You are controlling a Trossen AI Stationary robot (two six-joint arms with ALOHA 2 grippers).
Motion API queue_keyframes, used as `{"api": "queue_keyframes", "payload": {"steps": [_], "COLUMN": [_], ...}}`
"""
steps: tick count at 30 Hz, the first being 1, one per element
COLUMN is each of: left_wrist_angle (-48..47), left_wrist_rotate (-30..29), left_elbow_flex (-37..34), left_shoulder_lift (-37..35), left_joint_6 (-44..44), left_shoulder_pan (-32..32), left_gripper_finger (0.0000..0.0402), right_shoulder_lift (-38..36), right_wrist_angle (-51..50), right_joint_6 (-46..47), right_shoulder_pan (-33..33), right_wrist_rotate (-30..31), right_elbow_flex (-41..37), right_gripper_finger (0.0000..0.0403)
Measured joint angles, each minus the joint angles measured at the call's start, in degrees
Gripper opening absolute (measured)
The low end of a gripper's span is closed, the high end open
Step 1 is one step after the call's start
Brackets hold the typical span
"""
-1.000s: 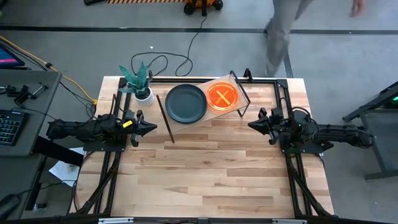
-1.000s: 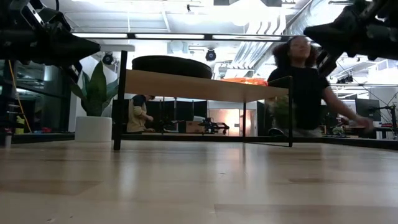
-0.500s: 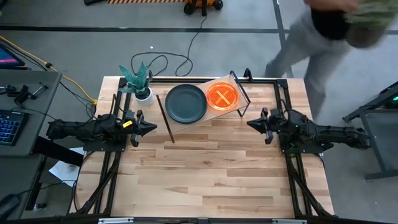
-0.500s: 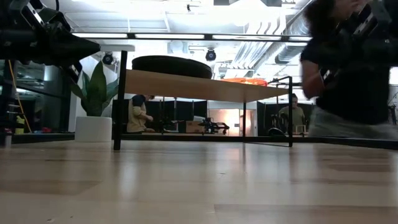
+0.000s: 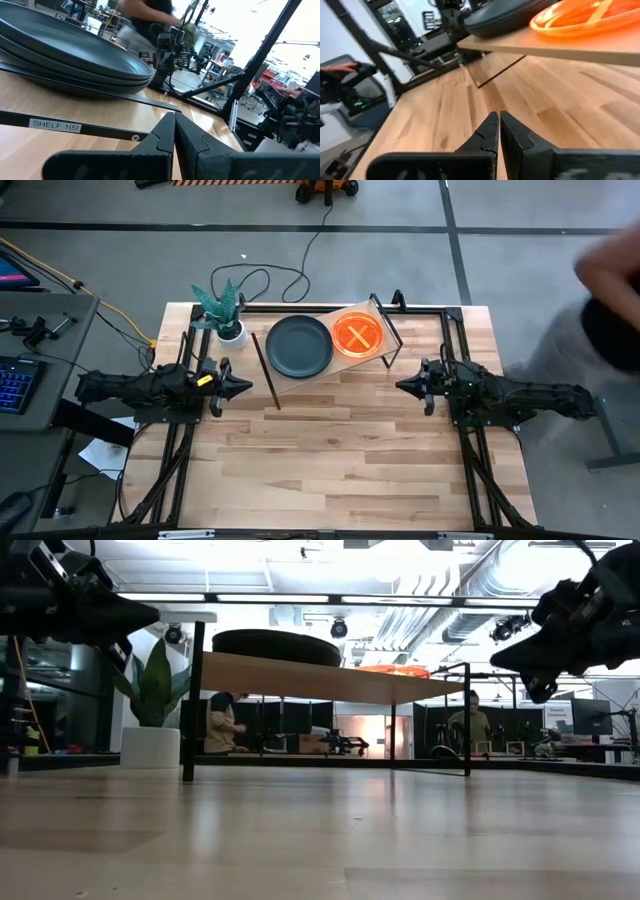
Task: Place and stack plates onto a shelf
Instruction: Return to Home Position
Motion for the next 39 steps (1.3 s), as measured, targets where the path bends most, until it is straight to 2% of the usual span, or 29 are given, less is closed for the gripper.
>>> {"api": "queue_keyframes", "payload": {"steps": [8, 12, 39], "left_wrist_angle": [0.0, 0.1, 0.0], "left_wrist_rotate": [0.0, 0.0, 0.0], "left_elbow_flex": [0.0, 0.0, 0.0], "left_shoulder_lift": [0.0, 0.0, 0.1], "left_joint_6": [0.0, 0.0, 0.0], "left_shoulder_pan": [-2.4, -3.6, -4.0], "left_gripper_finger": [0.0001, 0.0001, 0.0001], "right_shoulder_lift": [-10.9, -11.0, -10.2], "right_wrist_angle": [-0.8, 1.4, -1.6], "right_joint_6": [0.0, 0.0, 0.0], "right_shoulder_pan": [-1.0, -1.3, -1.3], "right_wrist_rotate": [-0.6, -0.6, -0.6], "right_elbow_flex": [0.0, 0.0, 0.0], "right_gripper_finger": [0.0, 0.0, 0.0]}}
